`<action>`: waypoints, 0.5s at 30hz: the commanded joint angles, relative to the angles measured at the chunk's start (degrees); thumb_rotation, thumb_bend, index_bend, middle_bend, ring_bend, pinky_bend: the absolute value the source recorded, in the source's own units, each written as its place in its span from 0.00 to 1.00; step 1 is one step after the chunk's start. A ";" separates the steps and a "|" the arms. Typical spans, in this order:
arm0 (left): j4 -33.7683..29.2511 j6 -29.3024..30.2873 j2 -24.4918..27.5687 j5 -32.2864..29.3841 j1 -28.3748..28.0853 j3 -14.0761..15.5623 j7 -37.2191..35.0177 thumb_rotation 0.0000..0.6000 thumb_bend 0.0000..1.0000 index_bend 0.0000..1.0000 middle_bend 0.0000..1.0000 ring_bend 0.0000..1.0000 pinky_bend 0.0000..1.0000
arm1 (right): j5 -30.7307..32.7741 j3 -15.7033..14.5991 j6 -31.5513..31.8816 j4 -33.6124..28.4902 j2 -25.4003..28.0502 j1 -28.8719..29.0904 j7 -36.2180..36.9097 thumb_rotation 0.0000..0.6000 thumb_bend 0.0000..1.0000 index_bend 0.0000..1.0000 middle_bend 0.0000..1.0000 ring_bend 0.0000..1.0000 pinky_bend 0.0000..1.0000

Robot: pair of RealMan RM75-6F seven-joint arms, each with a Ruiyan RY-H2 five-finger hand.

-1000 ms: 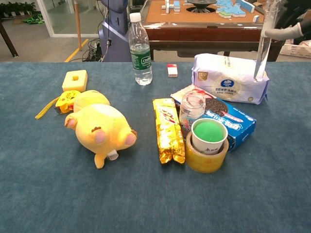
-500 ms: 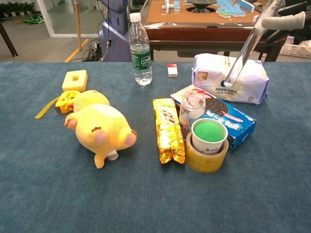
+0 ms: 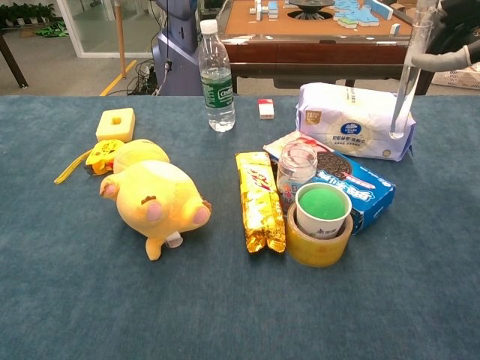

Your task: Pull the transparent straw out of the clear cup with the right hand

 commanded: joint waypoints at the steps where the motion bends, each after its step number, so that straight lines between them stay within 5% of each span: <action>1: 0.02 -0.04 -0.04 0.05 -0.10 -0.06 0.02 1.00 0.24 0.25 0.21 0.16 0.05 | 3.47 1.70 -6.41 -6.26 2.50 -1.22 27.80 1.00 0.62 0.72 0.46 0.39 0.30; 7: -0.04 -0.34 -0.16 0.04 -0.41 -0.15 0.27 1.00 0.24 0.25 0.21 0.16 0.05 | 0.23 1.41 -8.89 -7.02 5.16 -1.87 34.14 1.00 0.62 0.72 0.46 0.39 0.30; 15: -0.17 -0.59 -0.24 0.04 -0.67 -0.19 0.47 1.00 0.24 0.25 0.21 0.16 0.05 | -5.58 -0.35 2.87 0.70 -0.23 -2.55 15.51 1.00 0.62 0.72 0.47 0.39 0.30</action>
